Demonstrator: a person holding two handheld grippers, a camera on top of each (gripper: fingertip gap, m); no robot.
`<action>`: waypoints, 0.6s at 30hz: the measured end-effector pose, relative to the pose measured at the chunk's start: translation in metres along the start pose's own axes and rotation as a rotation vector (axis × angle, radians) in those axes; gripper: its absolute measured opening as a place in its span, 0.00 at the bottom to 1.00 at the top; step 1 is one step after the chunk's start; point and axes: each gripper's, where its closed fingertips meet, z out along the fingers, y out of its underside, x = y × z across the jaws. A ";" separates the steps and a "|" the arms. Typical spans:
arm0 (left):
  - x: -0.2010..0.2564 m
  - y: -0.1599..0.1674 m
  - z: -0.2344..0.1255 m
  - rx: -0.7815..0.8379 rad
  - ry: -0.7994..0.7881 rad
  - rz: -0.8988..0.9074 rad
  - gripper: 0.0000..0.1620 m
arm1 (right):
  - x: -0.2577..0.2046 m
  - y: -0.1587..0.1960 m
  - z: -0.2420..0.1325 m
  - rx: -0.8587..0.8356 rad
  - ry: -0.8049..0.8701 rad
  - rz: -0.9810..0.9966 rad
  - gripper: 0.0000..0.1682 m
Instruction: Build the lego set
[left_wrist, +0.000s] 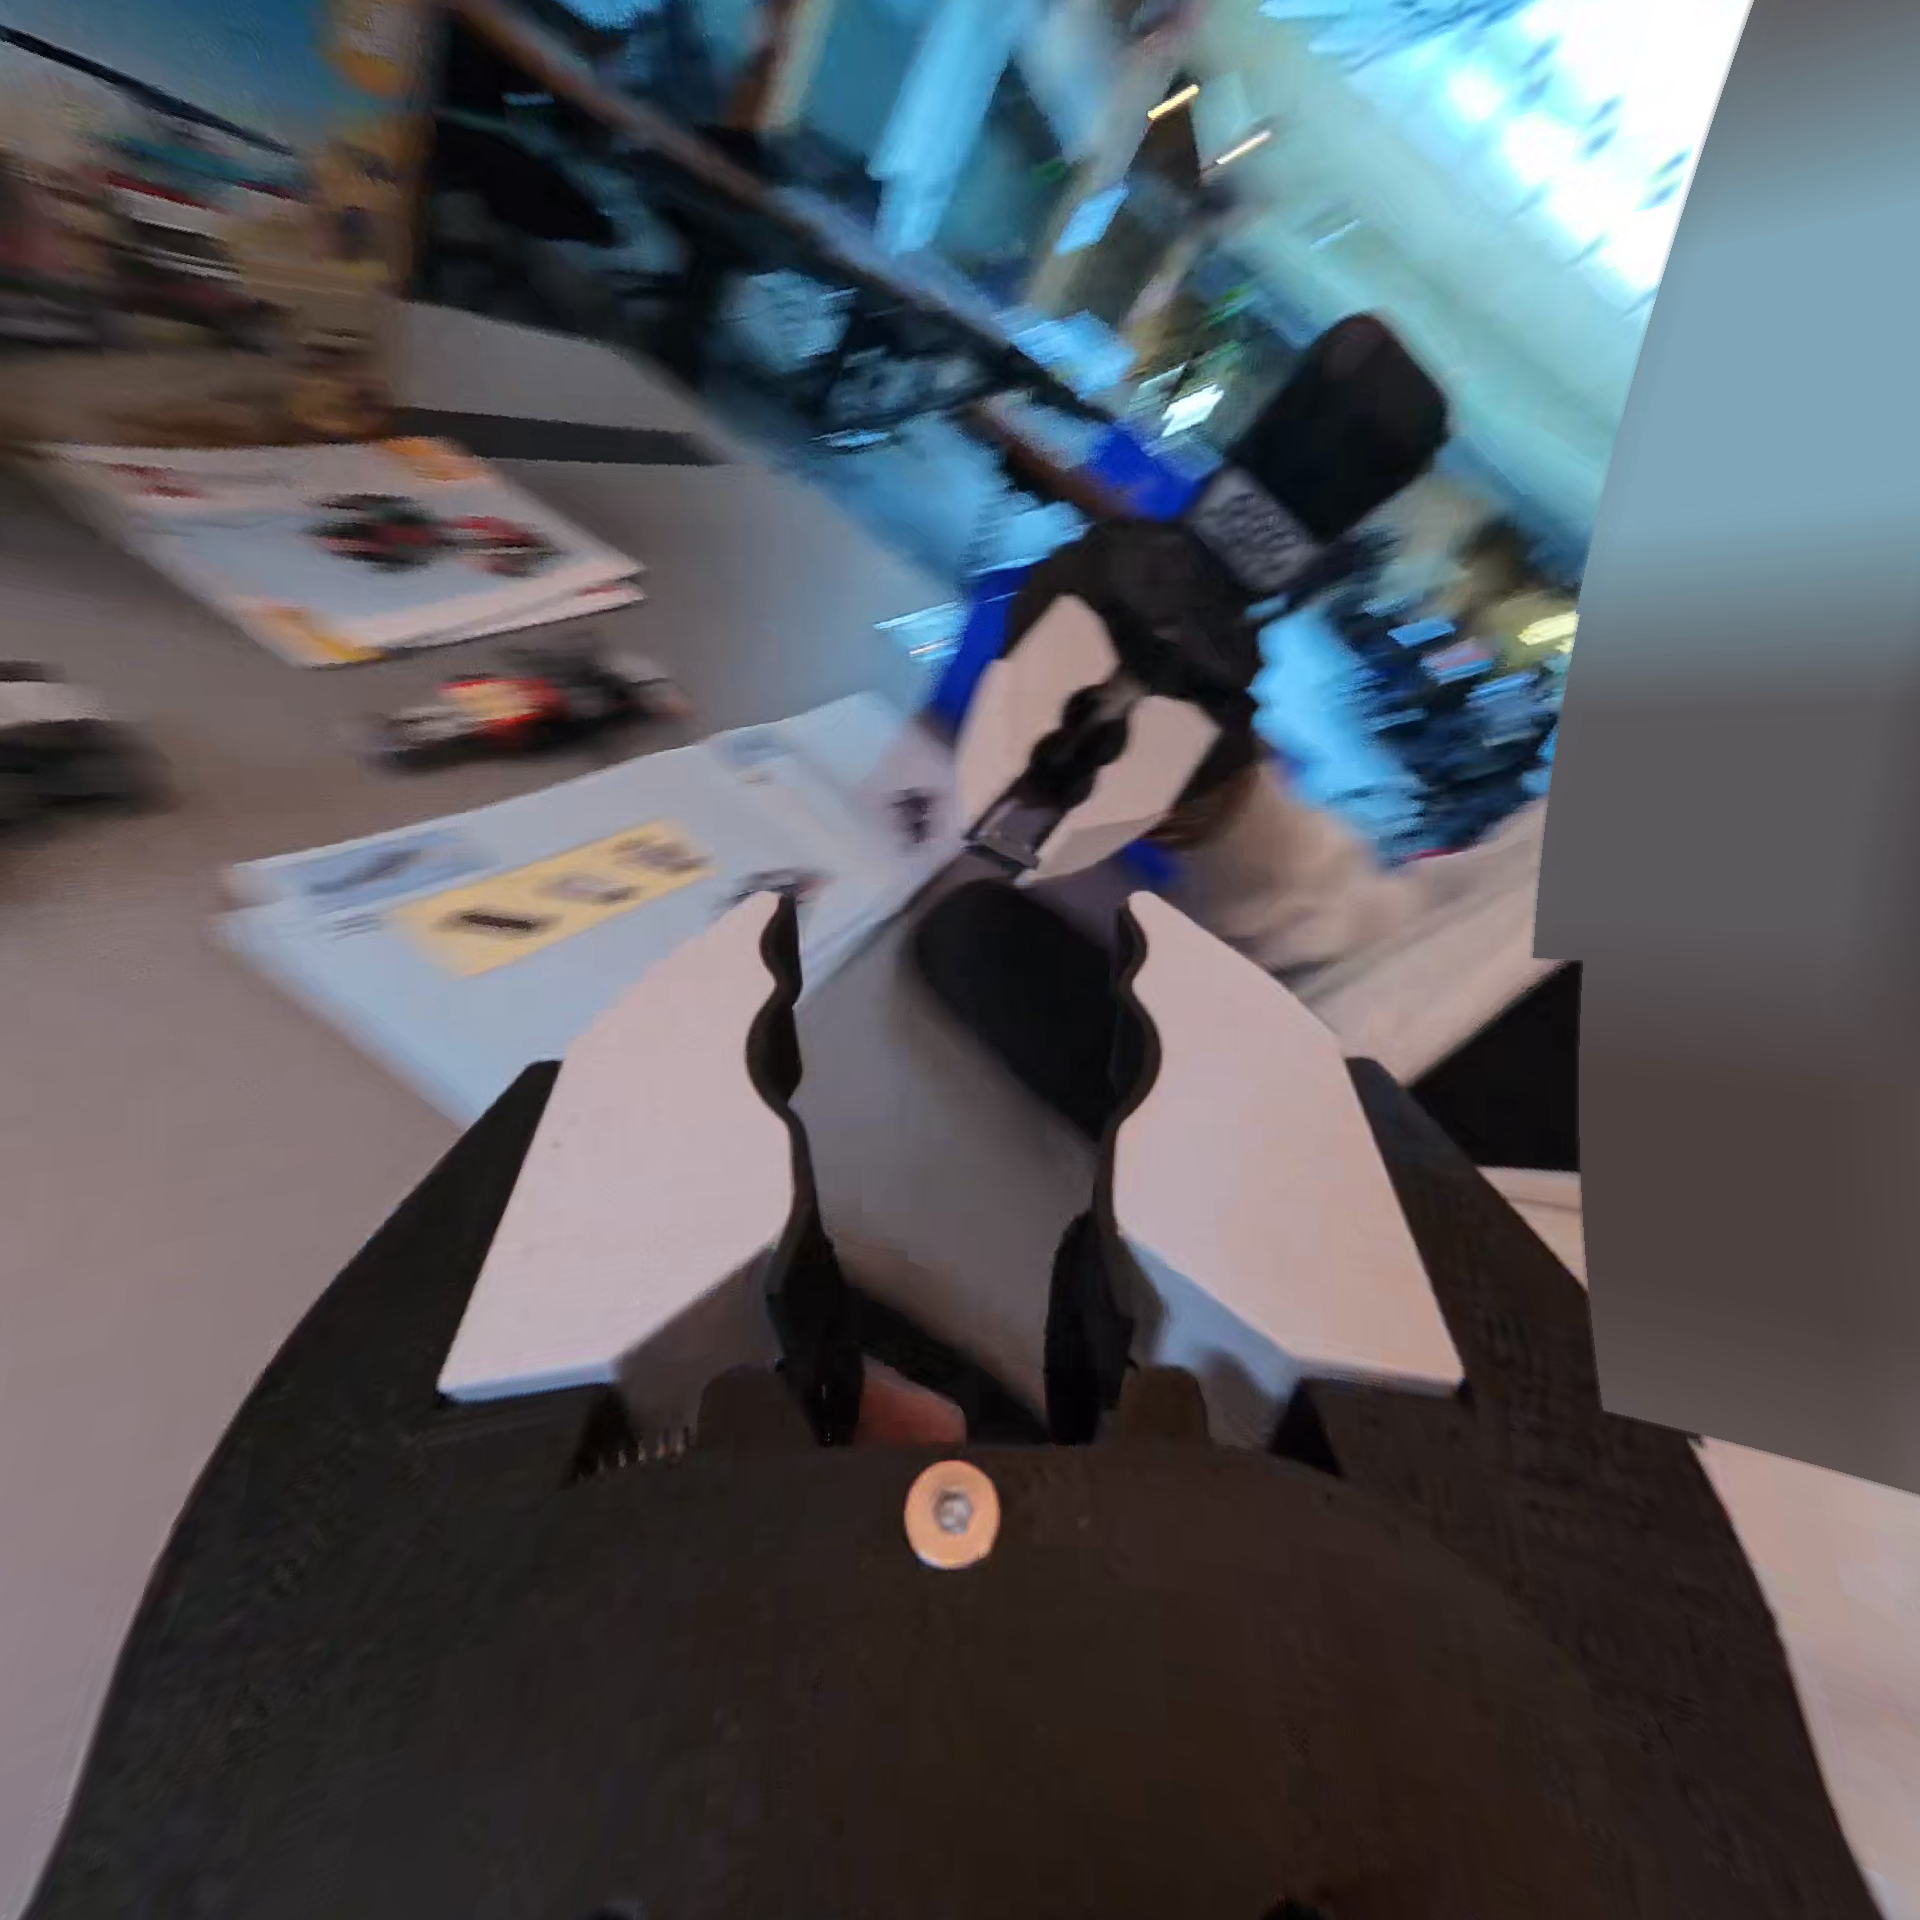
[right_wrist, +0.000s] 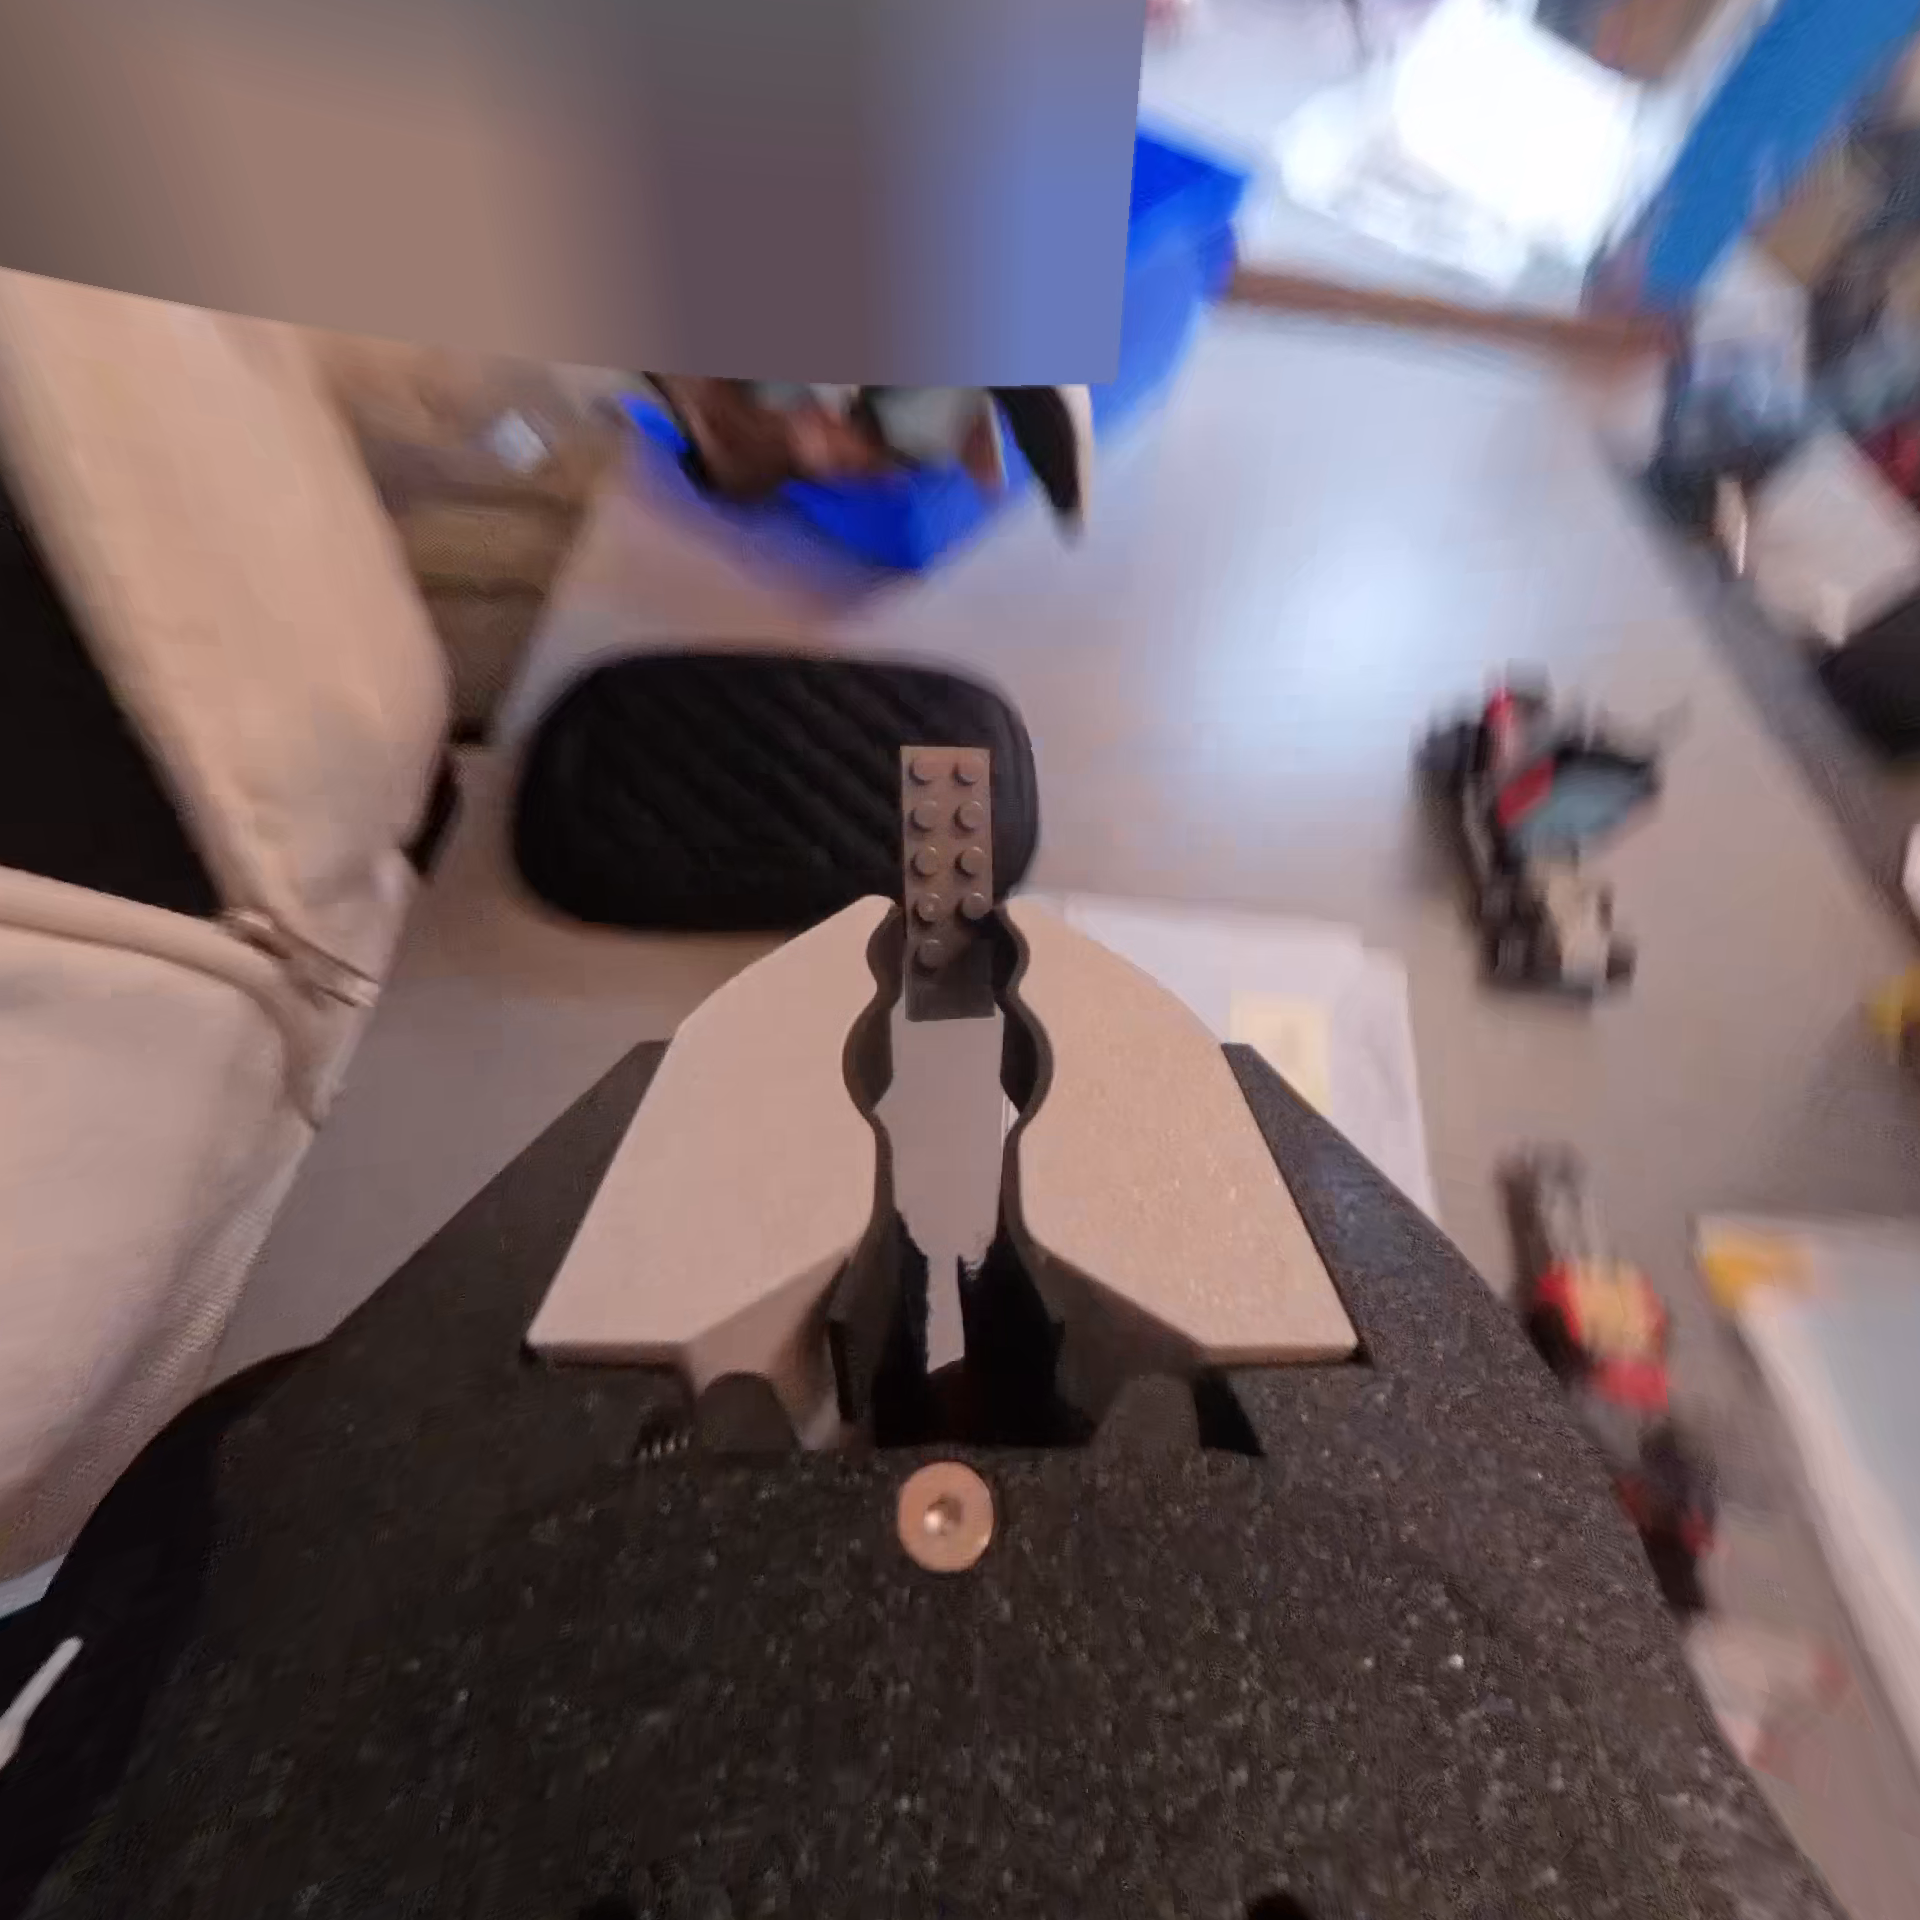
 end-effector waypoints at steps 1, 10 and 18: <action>-0.015 0.001 -0.008 -0.037 -0.135 0.061 0.36 | 0.006 0.023 0.004 -0.092 0.056 0.077 0.09; -0.061 0.011 -0.038 -0.238 -0.591 0.334 0.36 | -0.001 0.098 0.039 -0.456 0.200 0.200 0.09; -0.068 0.029 -0.030 -0.273 -0.538 0.284 0.35 | -0.003 0.111 0.041 -0.535 0.188 0.181 0.10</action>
